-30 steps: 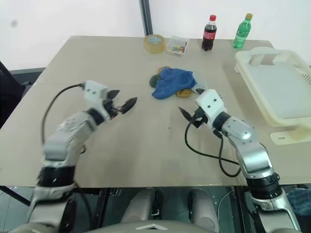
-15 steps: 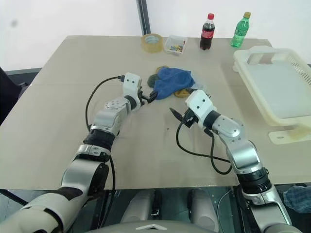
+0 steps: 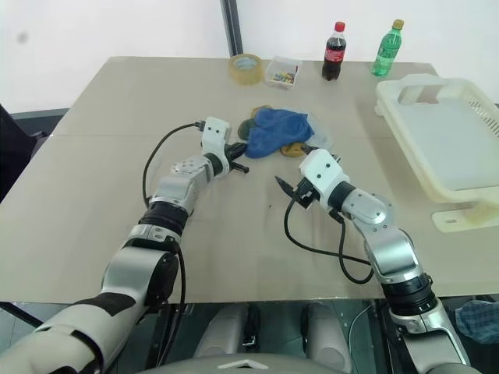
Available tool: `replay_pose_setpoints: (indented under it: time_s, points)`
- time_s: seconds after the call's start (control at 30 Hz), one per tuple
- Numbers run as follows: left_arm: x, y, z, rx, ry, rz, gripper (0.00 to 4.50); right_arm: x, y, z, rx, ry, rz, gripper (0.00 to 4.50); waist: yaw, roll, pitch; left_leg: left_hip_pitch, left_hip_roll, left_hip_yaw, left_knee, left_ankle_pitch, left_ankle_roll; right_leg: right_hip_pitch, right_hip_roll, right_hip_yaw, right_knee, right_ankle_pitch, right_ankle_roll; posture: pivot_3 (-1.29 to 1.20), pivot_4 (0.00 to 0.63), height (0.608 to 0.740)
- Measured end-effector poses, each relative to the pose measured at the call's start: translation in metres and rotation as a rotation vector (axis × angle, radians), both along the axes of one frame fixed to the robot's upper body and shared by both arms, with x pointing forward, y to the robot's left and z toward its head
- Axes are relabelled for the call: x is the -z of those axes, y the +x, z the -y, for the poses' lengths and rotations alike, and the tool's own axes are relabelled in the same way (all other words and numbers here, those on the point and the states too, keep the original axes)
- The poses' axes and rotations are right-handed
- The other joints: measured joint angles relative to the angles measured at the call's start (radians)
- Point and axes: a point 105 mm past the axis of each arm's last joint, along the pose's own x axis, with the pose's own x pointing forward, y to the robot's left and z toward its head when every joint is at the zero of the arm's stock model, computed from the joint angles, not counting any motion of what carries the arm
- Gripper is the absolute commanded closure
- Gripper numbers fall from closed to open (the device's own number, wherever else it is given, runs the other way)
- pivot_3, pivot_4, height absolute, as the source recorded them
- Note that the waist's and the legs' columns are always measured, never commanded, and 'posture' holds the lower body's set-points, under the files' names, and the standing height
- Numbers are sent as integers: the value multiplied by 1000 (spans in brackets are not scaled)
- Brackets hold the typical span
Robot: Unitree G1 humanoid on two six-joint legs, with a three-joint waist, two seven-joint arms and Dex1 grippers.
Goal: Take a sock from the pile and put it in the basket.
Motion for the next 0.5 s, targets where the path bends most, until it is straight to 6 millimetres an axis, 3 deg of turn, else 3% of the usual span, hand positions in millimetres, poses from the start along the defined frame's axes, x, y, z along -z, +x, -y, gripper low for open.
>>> replay_pose_setpoints:
  time_s: [0.2, 0.3, 0.5]
  points:
    - [4, -42, -27, 119, -53, -5, 4459, 2, -6, 0, -7, 10, -7, 0, -23, 0, 0, 0, 2, -1, -1, 2, -3, 0, -1, 0, 1, 0, 0, 0, 150, 740]
    - [16, -85, -49, 219, -25, -72, 4459, 5, -7, -1, -15, 15, -19, 0, -26, 0, 0, 1, 3, -1, -1, 2, -3, -1, -1, 1, 1, 0, 0, 0, 150, 740]
    - [27, -149, -82, 365, 10, -229, 4459, 8, -12, -7, -60, 33, -48, 0, -19, 1, 1, 1, 3, -2, -1, 0, 0, -1, -3, -1, 2, -3, -5, 0, 150, 740]
